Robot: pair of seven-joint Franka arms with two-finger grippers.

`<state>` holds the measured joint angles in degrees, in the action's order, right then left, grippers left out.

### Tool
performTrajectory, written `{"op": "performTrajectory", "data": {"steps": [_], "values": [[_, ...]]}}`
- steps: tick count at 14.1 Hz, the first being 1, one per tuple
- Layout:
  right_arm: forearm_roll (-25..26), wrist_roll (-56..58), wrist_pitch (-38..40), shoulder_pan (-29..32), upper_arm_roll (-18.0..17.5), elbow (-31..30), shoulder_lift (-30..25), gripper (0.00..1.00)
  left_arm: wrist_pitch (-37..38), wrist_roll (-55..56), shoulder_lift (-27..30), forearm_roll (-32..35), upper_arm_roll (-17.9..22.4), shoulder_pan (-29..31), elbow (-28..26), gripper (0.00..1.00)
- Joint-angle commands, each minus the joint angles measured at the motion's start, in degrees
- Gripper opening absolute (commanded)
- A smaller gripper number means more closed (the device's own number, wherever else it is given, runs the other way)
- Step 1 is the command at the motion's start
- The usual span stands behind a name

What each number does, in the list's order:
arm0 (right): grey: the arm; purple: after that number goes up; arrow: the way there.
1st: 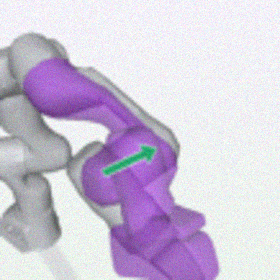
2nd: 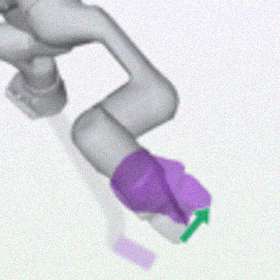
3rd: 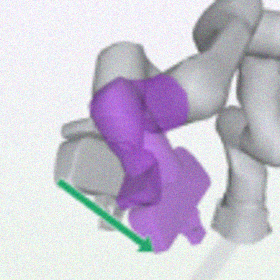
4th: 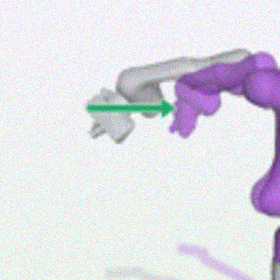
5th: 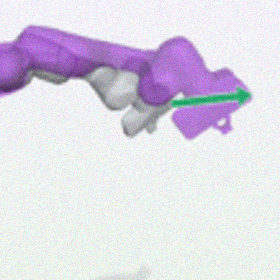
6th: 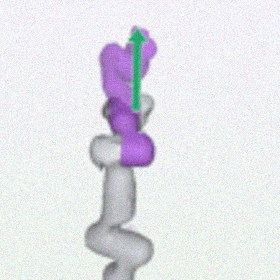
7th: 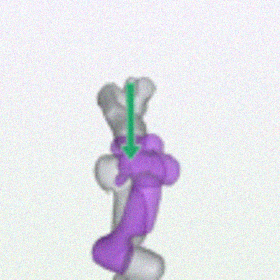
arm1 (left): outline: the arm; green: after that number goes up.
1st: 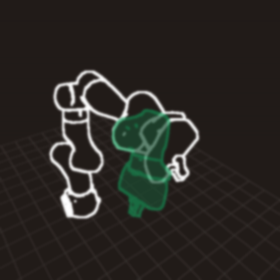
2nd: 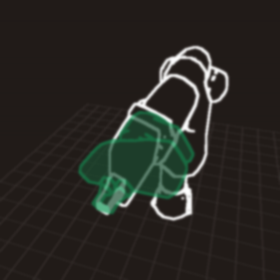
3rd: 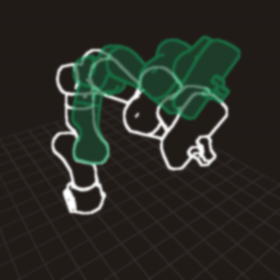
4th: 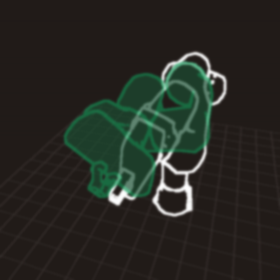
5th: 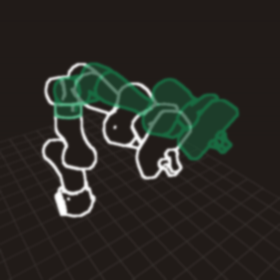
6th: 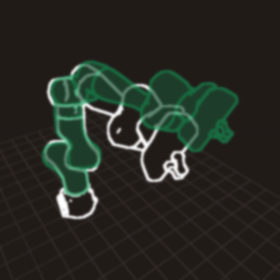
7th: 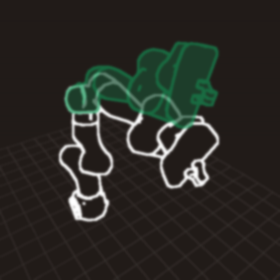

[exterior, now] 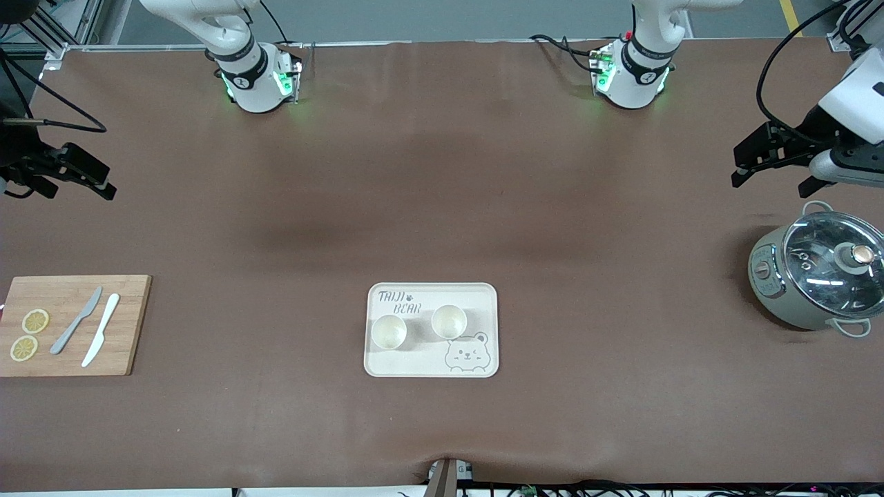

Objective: Place white IKEA cup upright on tray with both arms

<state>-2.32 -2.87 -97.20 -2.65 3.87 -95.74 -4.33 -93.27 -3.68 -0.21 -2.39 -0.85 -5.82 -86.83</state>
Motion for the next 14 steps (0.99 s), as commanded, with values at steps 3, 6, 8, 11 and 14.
{"op": "performTrajectory", "data": {"steps": [3,6,8,11,14], "values": [[0.8,0.0,1.4,0.7,-1.0,1.6,-0.1,1.00,4.2,-1.4,-5.1,-0.8,1.5,-1.6,6.2,1.00],[1.3,0.1,1.7,0.5,-1.1,1.9,-0.1,1.00,4.6,-4.7,-5.2,-0.9,3.8,-2.8,6.3,1.00],[1.6,-0.2,1.7,0.3,-1.1,1.9,-0.1,1.00,4.6,-5.9,-5.2,-0.6,4.1,-3.1,6.2,1.00],[1.7,-0.3,1.7,0.4,-1.2,2.0,-0.1,1.00,5.7,-6.5,-5.2,0.1,4.0,-3.2,5.9,1.00],[1.6,-0.3,1.7,0.3,-1.2,2.0,-0.1,1.00,6.3,-6.9,-5.2,0.4,4.0,-3.5,5.8,1.00]]}}
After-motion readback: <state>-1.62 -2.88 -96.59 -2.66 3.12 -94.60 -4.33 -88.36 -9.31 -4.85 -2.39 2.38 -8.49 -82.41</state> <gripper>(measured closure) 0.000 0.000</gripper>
